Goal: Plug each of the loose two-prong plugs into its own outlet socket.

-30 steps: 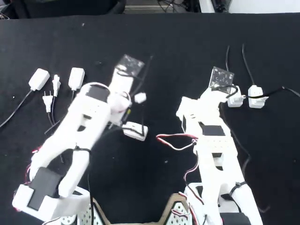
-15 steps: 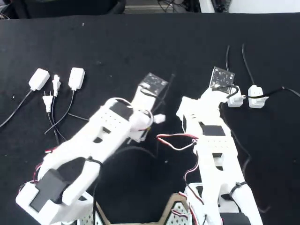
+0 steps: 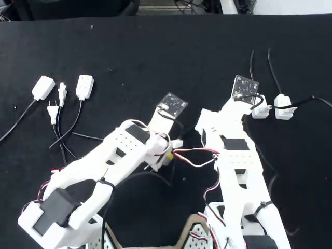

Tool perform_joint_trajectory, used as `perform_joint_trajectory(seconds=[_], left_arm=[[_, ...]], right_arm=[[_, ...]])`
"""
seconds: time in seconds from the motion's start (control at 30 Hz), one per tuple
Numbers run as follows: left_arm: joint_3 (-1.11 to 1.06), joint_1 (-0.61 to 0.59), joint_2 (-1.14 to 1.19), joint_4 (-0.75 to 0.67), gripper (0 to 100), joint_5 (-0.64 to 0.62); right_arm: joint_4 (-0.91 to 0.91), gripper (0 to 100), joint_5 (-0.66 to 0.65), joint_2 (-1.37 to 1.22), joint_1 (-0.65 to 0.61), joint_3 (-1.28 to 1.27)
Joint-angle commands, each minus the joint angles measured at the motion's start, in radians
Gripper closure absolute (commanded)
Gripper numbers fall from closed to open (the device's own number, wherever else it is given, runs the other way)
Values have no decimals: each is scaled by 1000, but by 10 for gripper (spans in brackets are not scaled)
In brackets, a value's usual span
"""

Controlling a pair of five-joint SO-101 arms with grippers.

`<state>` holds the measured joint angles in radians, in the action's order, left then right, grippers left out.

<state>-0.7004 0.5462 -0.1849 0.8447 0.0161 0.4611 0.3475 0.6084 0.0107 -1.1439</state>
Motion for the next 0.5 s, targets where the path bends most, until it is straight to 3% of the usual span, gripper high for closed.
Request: perform_joint_trajectory(seconds=[0.0, 0.27, 0.47], left_arm=[[54, -74, -28, 46, 755, -5], [53, -302, -17, 43, 755, 0], [-19, -406, -26, -87, 755, -6]], right_arm=[[6, 832, 9, 7, 14, 61], [6, 832, 9, 7, 11, 61], [6, 832, 9, 5, 11, 59]])
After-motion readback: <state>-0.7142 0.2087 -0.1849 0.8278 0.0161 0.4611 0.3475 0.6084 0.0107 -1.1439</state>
